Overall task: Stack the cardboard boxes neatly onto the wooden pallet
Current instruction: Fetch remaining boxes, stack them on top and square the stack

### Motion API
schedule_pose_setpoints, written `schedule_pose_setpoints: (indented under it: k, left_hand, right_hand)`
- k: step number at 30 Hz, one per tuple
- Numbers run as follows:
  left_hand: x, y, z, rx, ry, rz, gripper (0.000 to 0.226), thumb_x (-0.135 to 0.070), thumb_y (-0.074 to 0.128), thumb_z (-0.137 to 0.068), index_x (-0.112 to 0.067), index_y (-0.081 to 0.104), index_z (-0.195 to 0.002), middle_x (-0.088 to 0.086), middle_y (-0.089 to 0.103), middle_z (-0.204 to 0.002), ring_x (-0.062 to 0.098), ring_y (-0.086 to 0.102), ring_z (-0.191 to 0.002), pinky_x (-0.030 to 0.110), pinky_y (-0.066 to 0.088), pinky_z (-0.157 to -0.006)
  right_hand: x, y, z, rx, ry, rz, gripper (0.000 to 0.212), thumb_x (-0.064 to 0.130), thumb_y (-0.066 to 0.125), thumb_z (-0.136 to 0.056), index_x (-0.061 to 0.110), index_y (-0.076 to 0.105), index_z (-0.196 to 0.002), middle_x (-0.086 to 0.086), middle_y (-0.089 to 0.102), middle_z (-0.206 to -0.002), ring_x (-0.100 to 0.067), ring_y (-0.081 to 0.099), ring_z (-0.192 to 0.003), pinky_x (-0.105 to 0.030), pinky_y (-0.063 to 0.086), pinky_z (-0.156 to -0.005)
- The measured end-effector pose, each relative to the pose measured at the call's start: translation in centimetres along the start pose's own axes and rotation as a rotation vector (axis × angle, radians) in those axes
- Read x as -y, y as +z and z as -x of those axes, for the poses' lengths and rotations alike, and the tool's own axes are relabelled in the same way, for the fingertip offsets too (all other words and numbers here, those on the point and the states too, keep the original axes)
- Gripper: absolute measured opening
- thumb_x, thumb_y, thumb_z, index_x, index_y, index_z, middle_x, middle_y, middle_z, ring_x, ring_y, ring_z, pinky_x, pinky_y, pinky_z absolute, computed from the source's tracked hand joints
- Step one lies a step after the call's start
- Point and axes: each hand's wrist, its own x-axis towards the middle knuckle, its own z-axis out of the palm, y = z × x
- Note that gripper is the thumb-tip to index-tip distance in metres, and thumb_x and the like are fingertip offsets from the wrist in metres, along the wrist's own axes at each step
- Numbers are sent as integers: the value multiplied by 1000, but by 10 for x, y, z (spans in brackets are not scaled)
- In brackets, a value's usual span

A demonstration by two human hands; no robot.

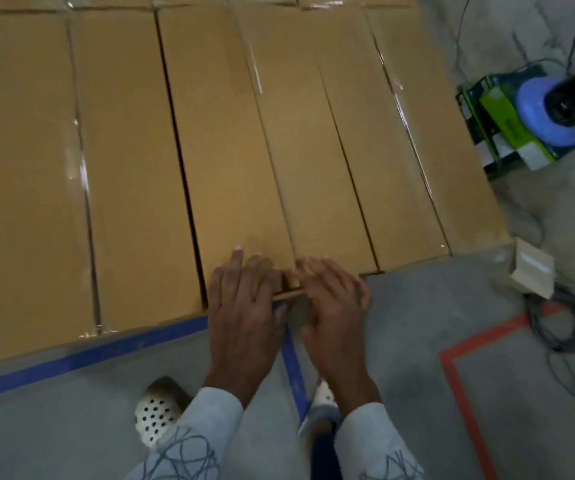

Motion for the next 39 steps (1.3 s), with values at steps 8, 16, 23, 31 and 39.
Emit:
schedule_pose_setpoints:
  k: [8,16,23,31,39]
  left_hand:
    - [-115,84,-40,74,61,100,43,-36,73,-90,-12,72,-126,9,62,-143,34,47,-143,54,35,-116]
    - [-128,115,-54,-61,94,11,18,-26,77,-89,-14,80,-101,2,75,-121,35,64,-124,52,46,-104]
    - [-115,119,-50,-120,189,-1,18,-31,77,-93,-18,82,-104,-4,75,-123,31,66,-123,46,48,-108]
    - [-120,123,-53,-26,141,-31,14,-24,78,-88,-19,83,-100,-3,77,-117,31,68,-120,47,51,-104]
    - [-157,2,-6,273,-78,-62,53,-24,77,-78,-12,67,-129,14,59,-145,34,54,-137,53,48,-109]
  right_hand:
    - [-148,-65,-16,-10,-55,192,44,18,64,-92,29,67,-135,6,60,-146,-23,47,-144,-57,26,-111]
    - [-195,-63,-43,-13,-225,-22,48,16,52,-85,34,73,-124,15,66,-134,-25,57,-130,-53,41,-103]
    - [-187,-53,-40,-54,-168,-5,57,14,47,-70,31,80,-114,17,70,-128,-23,58,-130,-56,39,-105]
    - [-172,-49,-38,-20,-48,36,61,-5,63,-62,19,78,-116,4,73,-126,-30,57,-134,-54,36,-113]
    - [-71,-103,-5,389,153,79,45,26,54,-88,26,69,-131,-1,59,-147,-26,46,-143,-61,39,-111]
